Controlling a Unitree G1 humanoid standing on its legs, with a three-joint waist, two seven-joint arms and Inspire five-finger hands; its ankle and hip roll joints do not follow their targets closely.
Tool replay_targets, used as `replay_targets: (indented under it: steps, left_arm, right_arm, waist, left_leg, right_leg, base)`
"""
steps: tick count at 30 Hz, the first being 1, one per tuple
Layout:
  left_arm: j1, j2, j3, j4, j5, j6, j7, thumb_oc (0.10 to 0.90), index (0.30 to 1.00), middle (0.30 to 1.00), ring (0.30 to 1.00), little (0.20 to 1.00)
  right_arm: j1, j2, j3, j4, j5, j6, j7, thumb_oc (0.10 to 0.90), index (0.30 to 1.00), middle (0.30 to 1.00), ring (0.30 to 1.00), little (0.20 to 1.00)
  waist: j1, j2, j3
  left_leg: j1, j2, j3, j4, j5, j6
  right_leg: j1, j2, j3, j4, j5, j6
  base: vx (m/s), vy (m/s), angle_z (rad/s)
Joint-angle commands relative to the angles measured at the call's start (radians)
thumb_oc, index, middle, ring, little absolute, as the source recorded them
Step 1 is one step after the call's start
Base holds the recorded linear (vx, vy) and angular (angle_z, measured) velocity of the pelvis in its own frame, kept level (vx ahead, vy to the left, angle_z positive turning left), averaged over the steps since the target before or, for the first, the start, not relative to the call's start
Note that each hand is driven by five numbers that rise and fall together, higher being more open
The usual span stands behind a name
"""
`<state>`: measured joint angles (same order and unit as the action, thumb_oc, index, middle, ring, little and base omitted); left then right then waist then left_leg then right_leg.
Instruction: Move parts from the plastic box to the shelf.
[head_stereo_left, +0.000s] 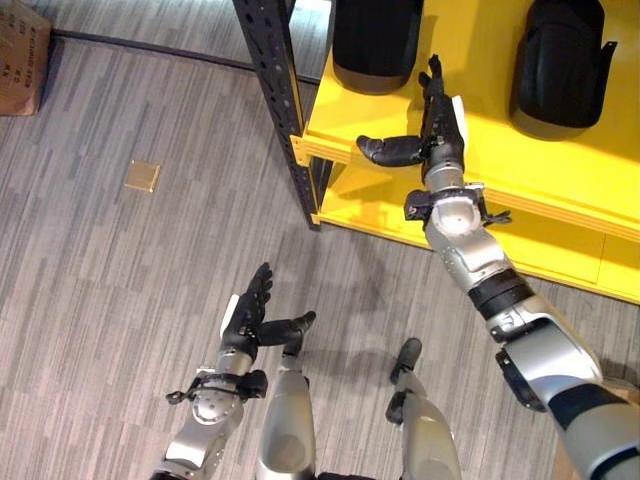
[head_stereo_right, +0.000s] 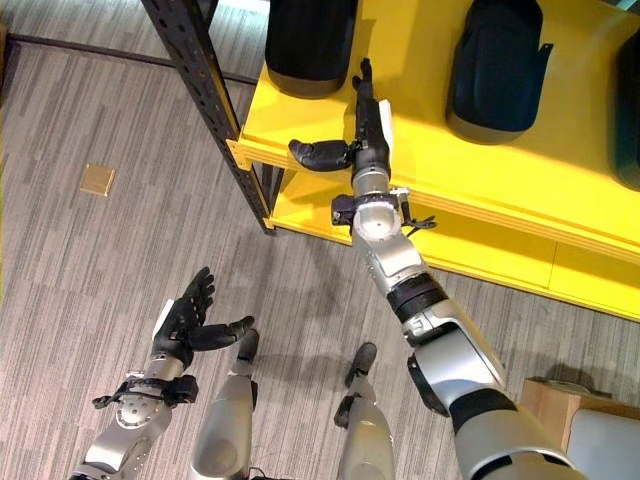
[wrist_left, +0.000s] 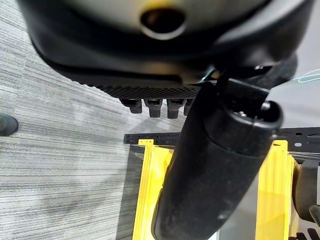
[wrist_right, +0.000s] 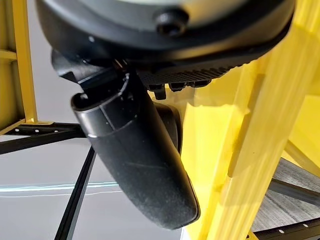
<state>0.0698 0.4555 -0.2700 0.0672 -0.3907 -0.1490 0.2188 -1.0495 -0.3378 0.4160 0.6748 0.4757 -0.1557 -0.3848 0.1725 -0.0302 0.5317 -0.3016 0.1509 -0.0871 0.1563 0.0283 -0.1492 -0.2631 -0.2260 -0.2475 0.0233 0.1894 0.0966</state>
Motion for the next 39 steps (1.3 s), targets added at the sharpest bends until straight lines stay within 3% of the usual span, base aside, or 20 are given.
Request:
replay_targets:
  steps: [1, 39]
  left_arm:
    - [0.048, 0.070, 0.022, -0.160, -0.022, -0.100, 0.016, 0.900, 1.000, 1.000, 1.000, 1.000]
    - [0.053, 0.074, 0.028, -0.158, -0.028, -0.114, 0.048, 0.900, 1.000, 1.000, 1.000, 1.000]
  right_arm:
    - [-0.144, -0.015, 0.000, -0.012, 0.019, -0.073, 0.002, 0.900, 1.000, 1.000, 1.000, 1.000]
    - [-0.164, 0.020, 0.023, 0.027, 0.010, -0.071, -0.005, 0.900, 1.000, 1.000, 1.000, 1.000]
  waist:
    - [0.017, -0.028, -0.019]
    - [0.047, -0.052, -0.012]
  left_leg:
    - [-0.006, -0.013, 0.017, 0.001, 0.000, 0.046]
    - [-0.065, -0.026, -0.017, 0.029, -0.001, 0.046]
  right_leg:
    - [0.067, -0.124, 0.080, 0.121, -0.092, 0.078]
    - [0.058, -0.128, 0.054, 0.125, -0.090, 0.077]
  base:
    - [0.00, 0.000, 0.00]
    - [0.00, 0.002, 0.01]
